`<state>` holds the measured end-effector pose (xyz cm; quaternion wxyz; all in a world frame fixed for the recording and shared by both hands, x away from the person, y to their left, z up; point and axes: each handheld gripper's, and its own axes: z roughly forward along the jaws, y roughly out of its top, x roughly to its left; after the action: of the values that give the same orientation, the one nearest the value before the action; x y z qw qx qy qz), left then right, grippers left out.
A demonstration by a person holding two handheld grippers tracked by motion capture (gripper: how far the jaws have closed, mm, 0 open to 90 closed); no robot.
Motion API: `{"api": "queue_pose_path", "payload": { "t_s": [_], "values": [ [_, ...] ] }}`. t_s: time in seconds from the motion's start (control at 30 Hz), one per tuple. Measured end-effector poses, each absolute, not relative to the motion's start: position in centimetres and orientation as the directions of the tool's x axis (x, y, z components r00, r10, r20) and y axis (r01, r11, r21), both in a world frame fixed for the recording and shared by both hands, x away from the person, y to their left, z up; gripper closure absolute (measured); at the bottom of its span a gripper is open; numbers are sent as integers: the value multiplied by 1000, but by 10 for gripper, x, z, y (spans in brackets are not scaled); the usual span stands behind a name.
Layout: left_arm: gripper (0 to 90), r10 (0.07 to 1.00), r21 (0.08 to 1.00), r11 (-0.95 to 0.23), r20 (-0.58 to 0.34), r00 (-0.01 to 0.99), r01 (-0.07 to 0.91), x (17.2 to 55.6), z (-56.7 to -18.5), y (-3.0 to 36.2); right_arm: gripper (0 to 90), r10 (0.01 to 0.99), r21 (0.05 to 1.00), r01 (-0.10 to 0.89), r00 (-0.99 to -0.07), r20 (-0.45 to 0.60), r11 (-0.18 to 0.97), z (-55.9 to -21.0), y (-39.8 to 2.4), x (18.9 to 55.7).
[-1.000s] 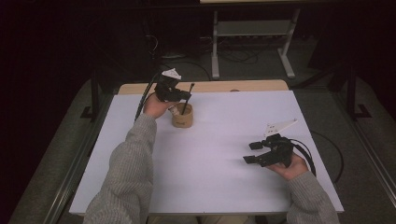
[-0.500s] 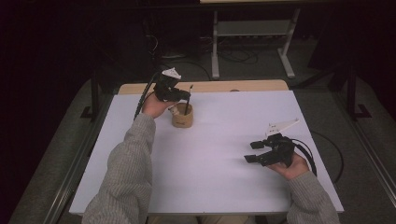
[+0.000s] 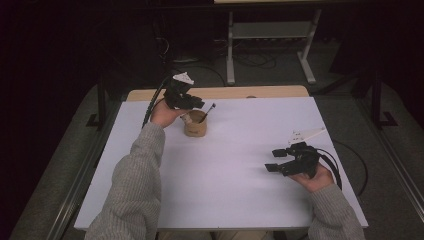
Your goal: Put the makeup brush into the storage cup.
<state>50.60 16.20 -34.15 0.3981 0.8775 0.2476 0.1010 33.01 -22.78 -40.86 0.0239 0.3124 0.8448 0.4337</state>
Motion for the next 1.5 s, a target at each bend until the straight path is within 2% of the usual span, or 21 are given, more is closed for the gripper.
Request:
{"api": "queue_pose_path", "payload": {
  "t_s": [1.5],
  "values": [
    [575, 478, 748, -590, 22, 878, 303, 450, -319, 167, 301, 632, 786, 488, -757, 165, 380, -404, -242, 319]
  ]
}}
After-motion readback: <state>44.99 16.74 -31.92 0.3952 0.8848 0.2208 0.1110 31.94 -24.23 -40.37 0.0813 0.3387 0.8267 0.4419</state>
